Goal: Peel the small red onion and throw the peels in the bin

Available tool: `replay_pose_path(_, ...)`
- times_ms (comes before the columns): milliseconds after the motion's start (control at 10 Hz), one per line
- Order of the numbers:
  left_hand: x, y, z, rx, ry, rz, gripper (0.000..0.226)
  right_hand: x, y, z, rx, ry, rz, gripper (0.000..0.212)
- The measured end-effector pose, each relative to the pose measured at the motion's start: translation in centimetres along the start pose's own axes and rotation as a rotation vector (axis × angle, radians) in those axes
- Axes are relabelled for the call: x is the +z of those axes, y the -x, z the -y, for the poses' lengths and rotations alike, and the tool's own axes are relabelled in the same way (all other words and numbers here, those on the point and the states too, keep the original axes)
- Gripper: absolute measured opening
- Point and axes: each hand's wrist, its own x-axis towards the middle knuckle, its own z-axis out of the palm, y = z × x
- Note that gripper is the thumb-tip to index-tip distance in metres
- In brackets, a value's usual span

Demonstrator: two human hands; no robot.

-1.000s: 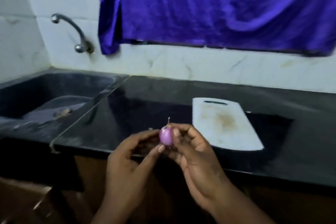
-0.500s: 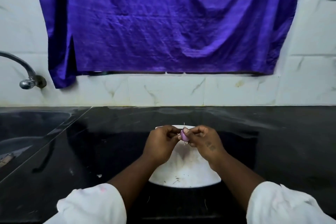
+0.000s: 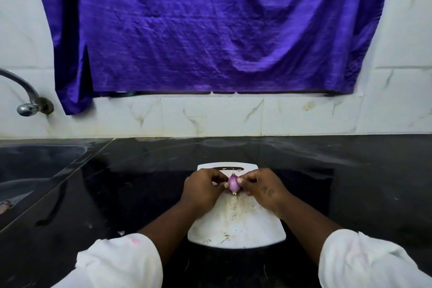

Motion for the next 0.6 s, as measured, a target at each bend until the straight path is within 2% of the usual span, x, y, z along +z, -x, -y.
replay_pose_path(200,-0.6,-0.6,0.3,-0.027,-0.001,0.093,0.004,-0.3,0.0,0.7,-0.008,0.092,0.045,0.03)
replay_pose_path(300,-0.8,-0.6,0.4,-0.038,-0.018,0.112,0.013,-0.6,0.0,0.8,-0.002,0.133,0.009,0.031)
replay_pose_path(600,-0.9,0.3,-0.6,-0.058,-0.08,0.06,0.037,-0.6,2.0,1.4,0.006,0.249,-0.069,0.022)
